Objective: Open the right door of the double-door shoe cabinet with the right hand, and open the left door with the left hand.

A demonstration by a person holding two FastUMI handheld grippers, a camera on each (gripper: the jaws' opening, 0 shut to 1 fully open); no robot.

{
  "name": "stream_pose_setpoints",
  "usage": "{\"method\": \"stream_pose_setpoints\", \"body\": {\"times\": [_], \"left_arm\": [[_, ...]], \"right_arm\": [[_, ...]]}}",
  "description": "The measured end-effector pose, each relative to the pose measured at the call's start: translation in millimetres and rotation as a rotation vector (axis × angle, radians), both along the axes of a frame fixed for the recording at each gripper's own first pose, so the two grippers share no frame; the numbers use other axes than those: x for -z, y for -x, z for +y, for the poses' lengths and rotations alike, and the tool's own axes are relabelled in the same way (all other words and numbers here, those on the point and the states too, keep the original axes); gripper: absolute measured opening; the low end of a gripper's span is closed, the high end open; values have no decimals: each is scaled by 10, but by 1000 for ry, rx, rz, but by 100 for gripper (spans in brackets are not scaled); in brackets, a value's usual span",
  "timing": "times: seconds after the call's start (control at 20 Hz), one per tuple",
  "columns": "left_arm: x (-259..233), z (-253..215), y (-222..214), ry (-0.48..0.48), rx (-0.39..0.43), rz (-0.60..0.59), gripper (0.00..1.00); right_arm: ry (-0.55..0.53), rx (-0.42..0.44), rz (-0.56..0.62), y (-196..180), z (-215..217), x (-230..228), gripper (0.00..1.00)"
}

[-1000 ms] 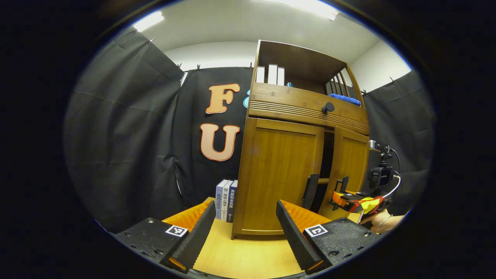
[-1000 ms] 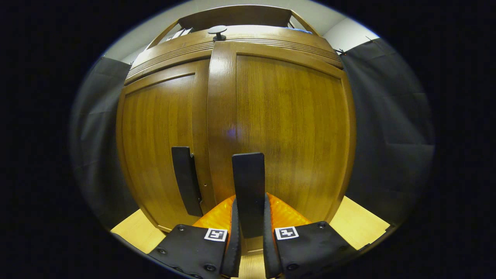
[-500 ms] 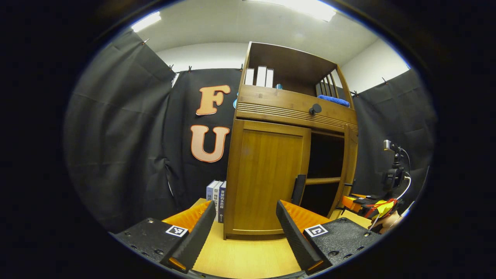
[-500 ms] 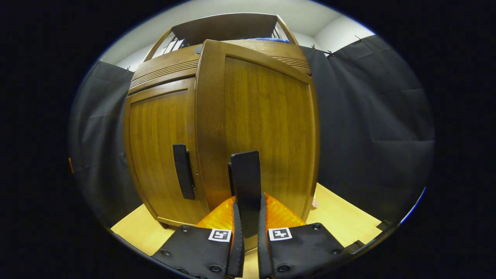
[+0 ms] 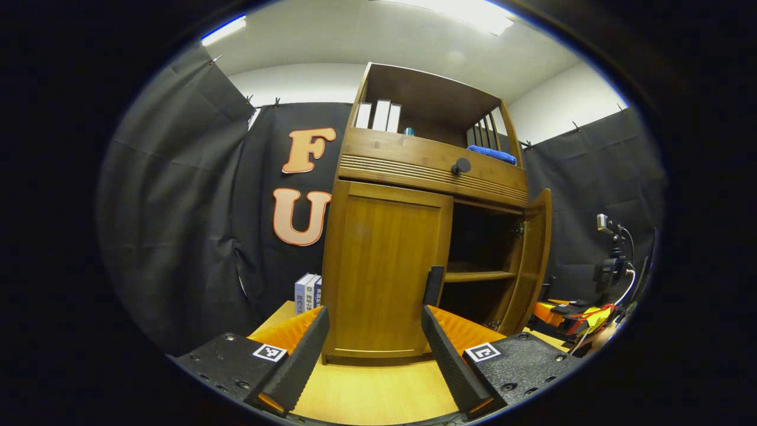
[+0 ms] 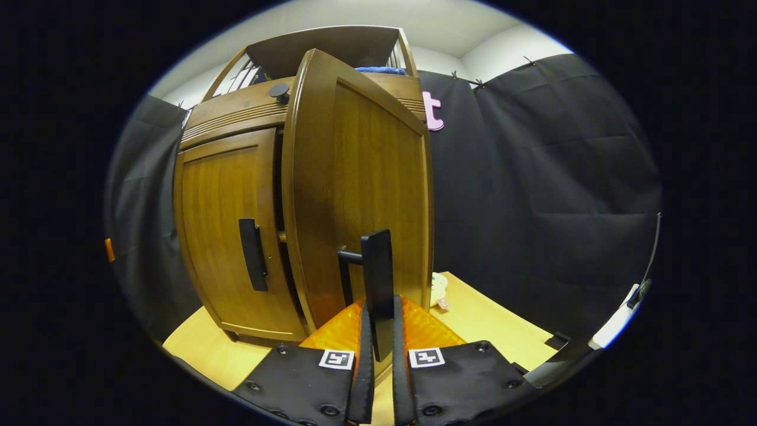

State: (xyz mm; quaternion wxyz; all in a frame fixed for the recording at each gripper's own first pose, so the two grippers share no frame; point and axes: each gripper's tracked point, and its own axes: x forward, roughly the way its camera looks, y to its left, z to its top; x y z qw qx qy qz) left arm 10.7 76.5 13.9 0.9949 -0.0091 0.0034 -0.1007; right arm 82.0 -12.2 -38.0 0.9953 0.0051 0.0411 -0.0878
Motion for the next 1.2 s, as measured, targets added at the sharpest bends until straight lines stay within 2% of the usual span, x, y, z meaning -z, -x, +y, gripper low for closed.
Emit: {"method": "stream_pose_setpoints", "body": {"times": [0.05, 0.1, 0.2, 0.25, 0.3, 0.35, 0.4, 0.5, 0.6, 0.7, 0.85, 0.9, 1.0, 1.2], "left_arm": [[-1, -26, 9, 1, 6, 0, 92], [-8, -56, 10, 2, 11, -2, 94], [0, -119, -2, 4, 19, 0, 92], [12, -156, -1, 7, 26, 4, 92], [22, -186, 4, 10, 30, 8, 92], [44, -219, 1, 13, 34, 13, 95], [53, -249, -5, 15, 37, 17, 92], [50, -325, -7, 14, 41, 19, 92], [42, -384, -6, 9, 40, 17, 98], [58, -438, -16, 6, 36, 17, 98], [56, -536, -31, 7, 28, 19, 92], [42, -563, -35, 4, 24, 14, 95], [17, -615, -72, -6, 15, 4, 92], [-13, -758, -154, -16, -9, -13, 92]], "right_arm": [[-3, 35, 10, 45, -81, 4, 21], [-3, 67, -3, 99, -162, -13, 7], [2, 95, -6, 173, -285, -23, 7], [3, 105, -1, 196, -348, -16, 11], [1, 126, -2, 221, -435, -15, 6], [-1, 133, 2, 230, -501, -8, 8], [-7, 132, 0, 258, -529, -21, 8], [-12, 124, 4, 300, -581, 2, 8], [-3, 113, 9, 328, -608, 29, 8], [-6, 101, 10, 339, -630, 21, 8], [-22, 98, 13, 358, -712, 14, 7], [-27, 99, 17, 370, -769, 20, 7], [-21, 99, 25, 416, -866, 21, 8], [-23, 69, 27, 452, -1021, -17, 7]]}}
